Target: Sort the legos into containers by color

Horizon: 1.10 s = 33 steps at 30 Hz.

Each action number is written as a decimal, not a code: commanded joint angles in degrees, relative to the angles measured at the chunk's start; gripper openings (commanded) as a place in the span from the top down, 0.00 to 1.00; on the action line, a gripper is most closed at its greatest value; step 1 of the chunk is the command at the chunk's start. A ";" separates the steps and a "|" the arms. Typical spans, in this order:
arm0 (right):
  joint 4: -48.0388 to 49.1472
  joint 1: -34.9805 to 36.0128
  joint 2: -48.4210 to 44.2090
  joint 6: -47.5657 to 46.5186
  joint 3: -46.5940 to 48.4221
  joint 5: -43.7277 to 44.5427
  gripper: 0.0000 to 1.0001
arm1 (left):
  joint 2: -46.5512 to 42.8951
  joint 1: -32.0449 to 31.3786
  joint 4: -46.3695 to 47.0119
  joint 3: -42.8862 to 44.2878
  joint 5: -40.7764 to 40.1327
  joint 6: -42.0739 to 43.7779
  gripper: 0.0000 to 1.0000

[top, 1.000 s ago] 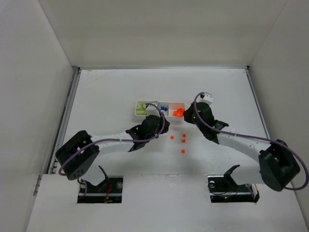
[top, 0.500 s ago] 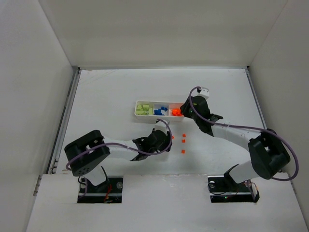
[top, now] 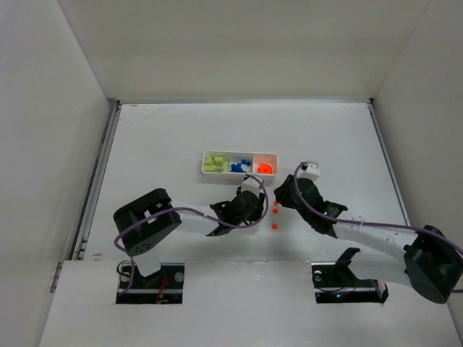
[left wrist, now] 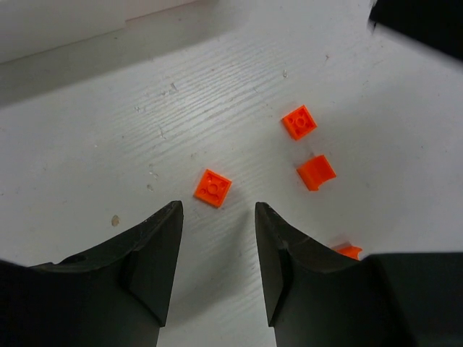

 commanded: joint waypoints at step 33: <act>-3.69 10.82 10.72 7.45 -0.83 6.77 0.59 | -1.42 -0.56 -5.46 1.01 -6.26 3.94 0.86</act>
